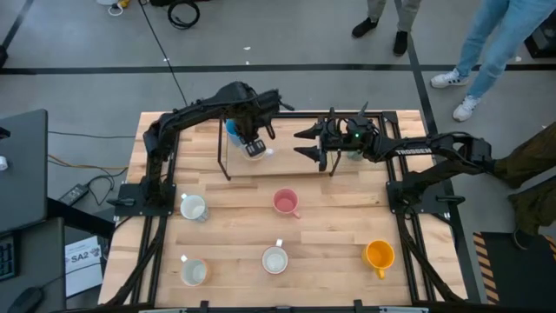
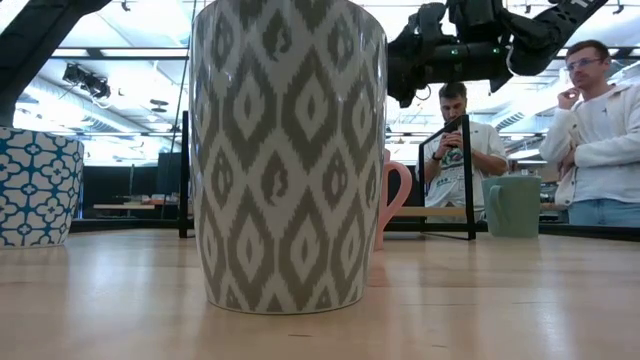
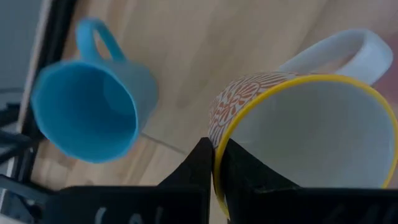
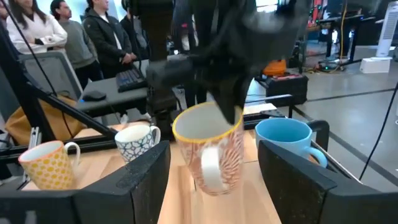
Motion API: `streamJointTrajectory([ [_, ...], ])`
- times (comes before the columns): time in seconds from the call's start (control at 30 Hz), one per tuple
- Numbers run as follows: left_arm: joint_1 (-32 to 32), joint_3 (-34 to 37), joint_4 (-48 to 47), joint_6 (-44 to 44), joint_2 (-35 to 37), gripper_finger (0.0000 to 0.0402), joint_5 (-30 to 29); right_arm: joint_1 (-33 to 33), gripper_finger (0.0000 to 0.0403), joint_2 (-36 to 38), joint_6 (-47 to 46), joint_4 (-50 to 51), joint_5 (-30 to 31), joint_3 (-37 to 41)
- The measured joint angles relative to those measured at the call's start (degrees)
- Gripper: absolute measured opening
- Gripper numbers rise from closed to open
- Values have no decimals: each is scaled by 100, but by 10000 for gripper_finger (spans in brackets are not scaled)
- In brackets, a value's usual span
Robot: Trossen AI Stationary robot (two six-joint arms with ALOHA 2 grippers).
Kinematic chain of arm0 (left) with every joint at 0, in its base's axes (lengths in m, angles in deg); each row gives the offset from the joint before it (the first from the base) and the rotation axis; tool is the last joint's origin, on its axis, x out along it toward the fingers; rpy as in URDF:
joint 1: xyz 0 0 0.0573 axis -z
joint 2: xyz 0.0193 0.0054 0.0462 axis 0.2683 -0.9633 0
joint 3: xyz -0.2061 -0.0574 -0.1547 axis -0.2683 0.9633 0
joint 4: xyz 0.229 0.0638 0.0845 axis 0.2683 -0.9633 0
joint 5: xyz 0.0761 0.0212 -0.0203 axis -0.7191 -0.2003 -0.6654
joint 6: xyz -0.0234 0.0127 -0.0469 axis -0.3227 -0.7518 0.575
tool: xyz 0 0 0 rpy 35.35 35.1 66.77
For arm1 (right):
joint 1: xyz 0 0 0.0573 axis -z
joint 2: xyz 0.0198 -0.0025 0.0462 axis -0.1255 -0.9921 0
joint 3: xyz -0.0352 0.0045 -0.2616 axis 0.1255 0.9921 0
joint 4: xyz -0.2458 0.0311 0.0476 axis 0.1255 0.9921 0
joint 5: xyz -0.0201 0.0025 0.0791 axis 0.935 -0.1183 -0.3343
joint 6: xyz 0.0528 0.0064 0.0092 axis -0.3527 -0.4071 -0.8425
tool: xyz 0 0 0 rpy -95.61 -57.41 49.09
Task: Place coffee mugs
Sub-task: Put the orange patterned mug on the shelf
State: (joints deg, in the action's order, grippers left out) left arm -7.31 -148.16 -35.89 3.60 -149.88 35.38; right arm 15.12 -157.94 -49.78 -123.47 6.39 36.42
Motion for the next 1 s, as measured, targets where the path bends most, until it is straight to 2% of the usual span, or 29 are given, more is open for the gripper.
streamJointTrajectory([
  [0.23, -12, 780, 35, 1, 2, 24, -274, 0, 250, -8, 138, 42, 2, 0],
  [0.4, -12, 1075, 221, 4, 2, 24, -361, 0, 250, -8, 149, 40, 4, 0],
  [1.0, -10, 1128, 271, 307, 7, 41, -509, 0, 250, -12, 149, 38, 17, 0],
])
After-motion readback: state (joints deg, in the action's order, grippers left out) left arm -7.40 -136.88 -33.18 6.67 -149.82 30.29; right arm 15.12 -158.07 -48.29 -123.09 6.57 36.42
